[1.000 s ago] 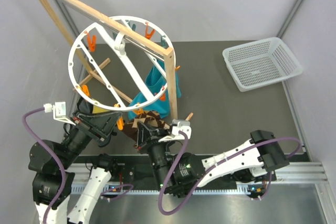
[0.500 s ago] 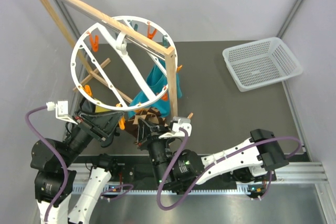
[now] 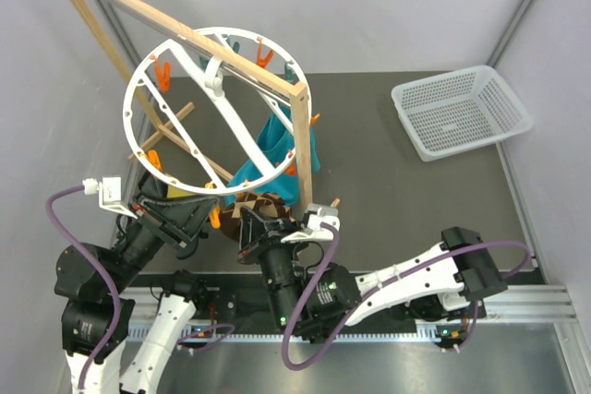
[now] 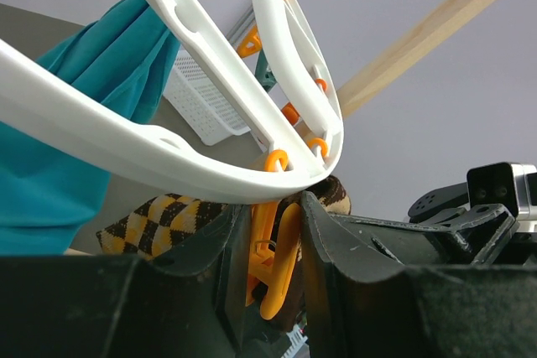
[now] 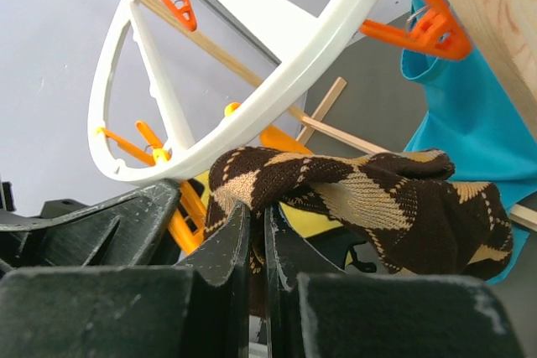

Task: Clip the socks to the hanger
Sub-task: Clamp the sock onto the hanger.

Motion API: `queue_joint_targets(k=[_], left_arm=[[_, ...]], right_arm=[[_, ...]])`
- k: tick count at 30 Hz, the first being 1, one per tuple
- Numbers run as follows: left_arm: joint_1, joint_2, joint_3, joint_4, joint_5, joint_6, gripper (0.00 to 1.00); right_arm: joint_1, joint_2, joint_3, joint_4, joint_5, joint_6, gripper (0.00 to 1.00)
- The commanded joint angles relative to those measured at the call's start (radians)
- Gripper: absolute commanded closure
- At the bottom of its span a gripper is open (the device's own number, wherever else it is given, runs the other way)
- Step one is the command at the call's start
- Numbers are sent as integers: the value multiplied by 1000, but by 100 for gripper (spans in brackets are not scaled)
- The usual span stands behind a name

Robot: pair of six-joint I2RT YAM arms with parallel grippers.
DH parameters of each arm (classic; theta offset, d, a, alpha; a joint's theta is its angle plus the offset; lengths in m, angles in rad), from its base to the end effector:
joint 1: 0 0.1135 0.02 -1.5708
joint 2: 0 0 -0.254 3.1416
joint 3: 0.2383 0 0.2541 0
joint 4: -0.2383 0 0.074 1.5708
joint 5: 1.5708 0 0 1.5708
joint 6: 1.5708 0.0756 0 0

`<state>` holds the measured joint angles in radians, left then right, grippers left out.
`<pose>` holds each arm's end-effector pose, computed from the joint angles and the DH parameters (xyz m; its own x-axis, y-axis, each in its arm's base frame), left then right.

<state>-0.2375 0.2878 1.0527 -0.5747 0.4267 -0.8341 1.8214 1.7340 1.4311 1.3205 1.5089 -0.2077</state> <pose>0.0444 -0.0430 0.4269 -0.3278 -0.6144 -0.7177 0.5454 0.4973 -0.6748 -0.0152 0.3638 0.4147 -0.1673 0.7050 -0.6892 -0.2294 0.6521 0.7226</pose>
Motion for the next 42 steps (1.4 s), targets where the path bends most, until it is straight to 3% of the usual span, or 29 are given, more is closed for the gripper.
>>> queue_joint_targets(k=[1, 15, 17, 18, 21, 24, 28, 30, 31, 32, 34, 42], left_arm=[[0, -6, -11, -4, 18, 26, 100], [0, -1, 4, -16, 17, 33, 98], [0, 1, 9, -28, 20, 44, 87], [0, -4, 13, -31, 21, 47, 74], [0, -15, 18, -36, 17, 59, 50], [0, -19, 29, -50, 1, 73, 38], [0, -19, 46, -80, -5, 104, 32], [0, -21, 59, -103, -6, 115, 30], [0, -18, 64, -111, -5, 127, 27], [0, -18, 72, -125, -5, 133, 10], [0, -21, 102, -180, -26, 160, 1], [-2, -42, 240, -333, -137, 217, 1]], right_arm=[[9, 16, 60, 355, 24, 27, 100], [12, 24, 54, 353, 27, 53, 100], [12, 25, 58, 353, 24, 54, 100], [12, 27, 58, 353, 24, 54, 100], [12, 33, 61, 353, 25, 57, 100], [10, 35, 61, 353, 25, 62, 100], [7, 27, 46, 353, 28, 67, 100], [4, 19, 37, 352, 33, 71, 93], [3, 18, 29, 352, 40, 70, 82], [1, 16, 23, 352, 46, 67, 77], [1, -1, -1, 352, 54, 64, 66], [45, -111, -197, 353, 95, 4, 42]])
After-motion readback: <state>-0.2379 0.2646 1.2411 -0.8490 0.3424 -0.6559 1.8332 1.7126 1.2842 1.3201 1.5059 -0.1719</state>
